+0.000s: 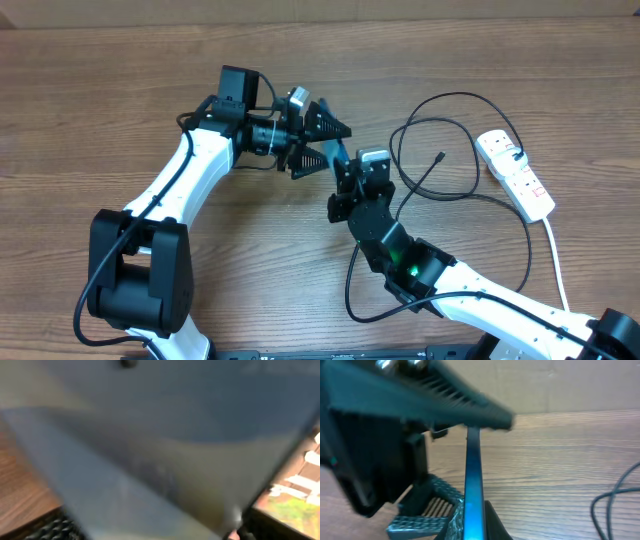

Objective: Plug charger to phone and switch on socket
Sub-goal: 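Open the left gripper and take the phone with the right gripper, then bring the left gripper to the phone and regrasp it from the right, then release the right gripper and hold the phone upright with the left, then grasp the USB-C plug end of the black cable with the right gripper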

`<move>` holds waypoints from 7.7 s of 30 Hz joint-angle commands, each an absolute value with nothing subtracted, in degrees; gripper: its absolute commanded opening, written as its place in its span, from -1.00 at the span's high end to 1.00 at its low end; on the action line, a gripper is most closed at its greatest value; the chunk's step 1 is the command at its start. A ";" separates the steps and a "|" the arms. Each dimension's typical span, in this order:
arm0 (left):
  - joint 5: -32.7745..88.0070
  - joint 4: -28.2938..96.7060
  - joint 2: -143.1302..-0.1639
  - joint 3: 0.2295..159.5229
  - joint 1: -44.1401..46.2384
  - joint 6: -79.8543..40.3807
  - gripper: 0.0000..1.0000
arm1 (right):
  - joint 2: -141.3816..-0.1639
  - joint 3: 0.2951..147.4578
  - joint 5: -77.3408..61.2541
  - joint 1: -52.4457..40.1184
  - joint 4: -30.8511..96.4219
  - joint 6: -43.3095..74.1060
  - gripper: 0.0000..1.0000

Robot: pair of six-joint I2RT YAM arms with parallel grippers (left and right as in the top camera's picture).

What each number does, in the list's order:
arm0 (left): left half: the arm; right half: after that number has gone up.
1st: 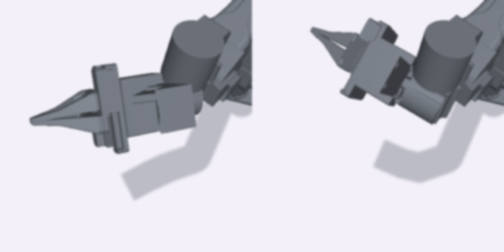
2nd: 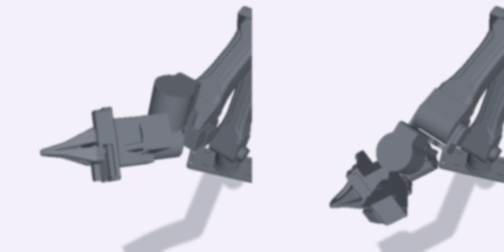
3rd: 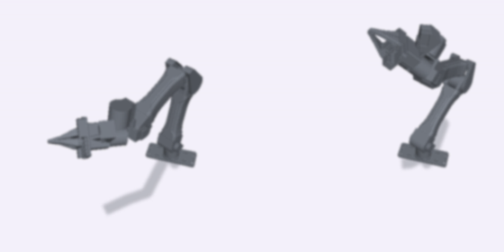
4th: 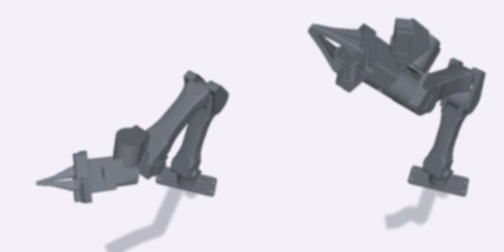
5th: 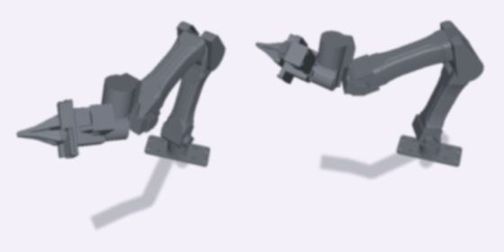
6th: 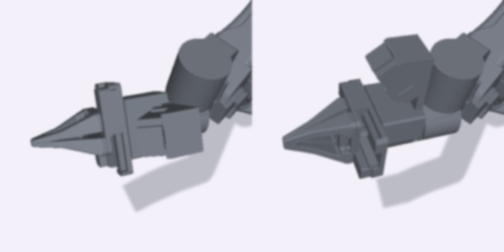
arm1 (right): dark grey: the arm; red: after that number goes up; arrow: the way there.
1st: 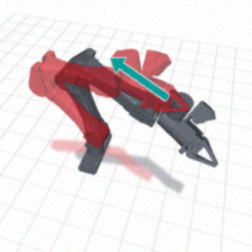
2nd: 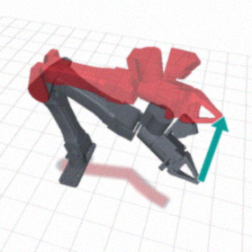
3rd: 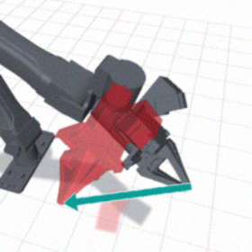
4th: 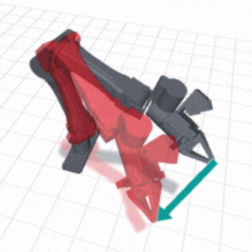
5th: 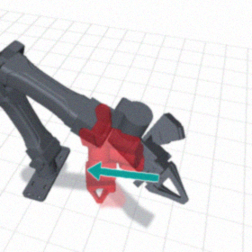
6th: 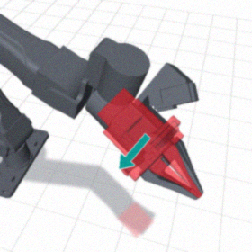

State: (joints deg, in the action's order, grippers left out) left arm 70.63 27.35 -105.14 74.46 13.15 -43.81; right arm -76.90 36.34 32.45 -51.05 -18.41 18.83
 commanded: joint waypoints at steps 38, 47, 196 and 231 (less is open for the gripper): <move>48.71 75.90 -75.59 75.79 -12.82 -1.23 -0.99 | -48.84 32.97 9.08 -31.75 15.29 59.48 0.93; 57.04 56.29 -71.57 62.89 -15.79 -15.25 -0.99 | -66.81 30.68 -5.93 -31.75 -8.88 74.54 0.93; 80.58 -19.55 -103.02 42.15 4.78 -78.00 0.91 | -111.66 70.37 9.02 -11.81 39.13 38.44 0.92; 80.49 -39.90 -103.02 47.75 1.43 -76.38 0.92 | -79.42 73.06 -21.15 -44.34 71.40 21.26 0.92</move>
